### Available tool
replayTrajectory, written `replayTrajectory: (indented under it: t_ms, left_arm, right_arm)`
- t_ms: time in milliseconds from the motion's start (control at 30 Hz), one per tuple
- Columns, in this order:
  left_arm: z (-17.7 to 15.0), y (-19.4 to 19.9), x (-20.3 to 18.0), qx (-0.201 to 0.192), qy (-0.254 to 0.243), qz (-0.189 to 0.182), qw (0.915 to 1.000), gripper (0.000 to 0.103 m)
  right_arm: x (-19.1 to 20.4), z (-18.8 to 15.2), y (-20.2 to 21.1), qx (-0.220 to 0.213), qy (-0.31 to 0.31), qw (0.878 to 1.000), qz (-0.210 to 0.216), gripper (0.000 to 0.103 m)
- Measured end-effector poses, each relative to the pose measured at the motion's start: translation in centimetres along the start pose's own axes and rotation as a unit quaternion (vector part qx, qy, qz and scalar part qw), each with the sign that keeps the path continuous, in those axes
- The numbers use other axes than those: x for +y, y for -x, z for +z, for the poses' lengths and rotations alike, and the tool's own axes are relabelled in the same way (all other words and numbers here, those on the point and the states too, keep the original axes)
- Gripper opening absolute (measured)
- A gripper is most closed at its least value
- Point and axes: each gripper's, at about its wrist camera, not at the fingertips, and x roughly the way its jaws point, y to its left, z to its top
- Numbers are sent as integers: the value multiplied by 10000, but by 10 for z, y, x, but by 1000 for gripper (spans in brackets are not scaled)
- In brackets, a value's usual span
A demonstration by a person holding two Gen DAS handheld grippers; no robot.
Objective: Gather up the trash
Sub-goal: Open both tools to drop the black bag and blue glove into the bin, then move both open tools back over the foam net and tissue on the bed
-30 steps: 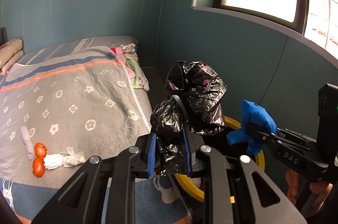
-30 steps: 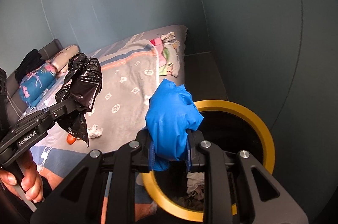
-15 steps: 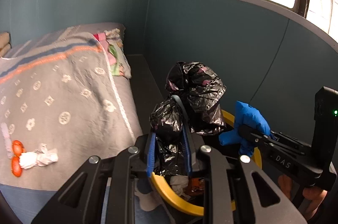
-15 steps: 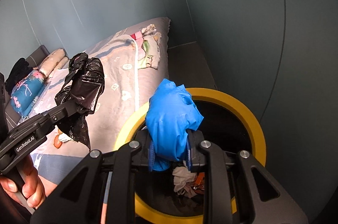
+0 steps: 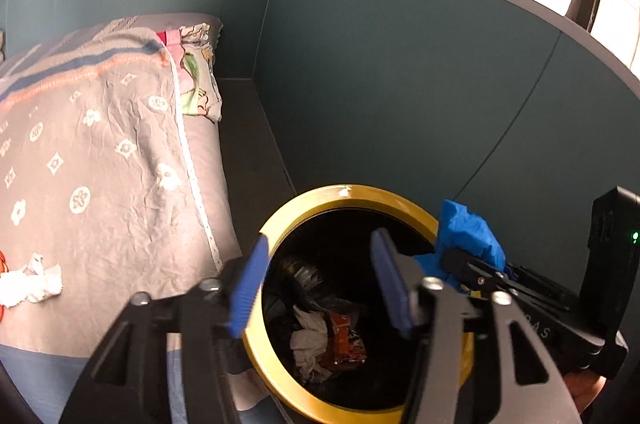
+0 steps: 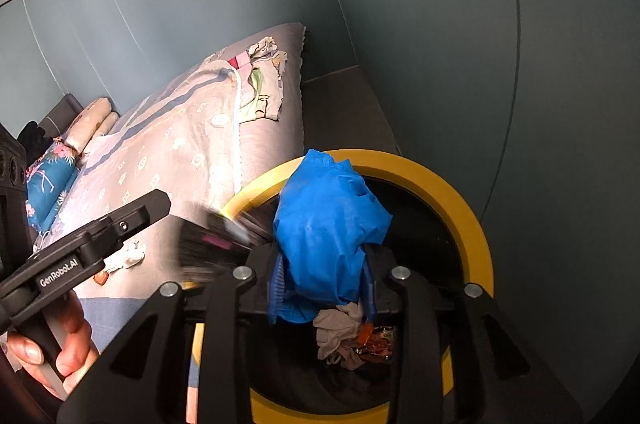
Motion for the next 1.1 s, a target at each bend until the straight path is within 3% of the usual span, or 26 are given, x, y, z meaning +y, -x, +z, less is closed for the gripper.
replayTrajectory:
  t_ms: [100,333,767,1100]
  left_arm:
    - [0,2,4,-42,56,126,9999,70]
    - [2,11,19,-62,267,259,9993,76]
    - [3,55,50,-492,356,833,9947,88]
    - [0,108,95,-853,588,1434,9842,95]
  right_arm:
    - [-3,-2,-1,0,-71,10000,-28,44]
    - [-8,-1,0,0,-221,9998,8,58]
    - [18,-2,16,-169,52,9994,298,66]
    - [72,-3,27,-262,575,9960,637,73]
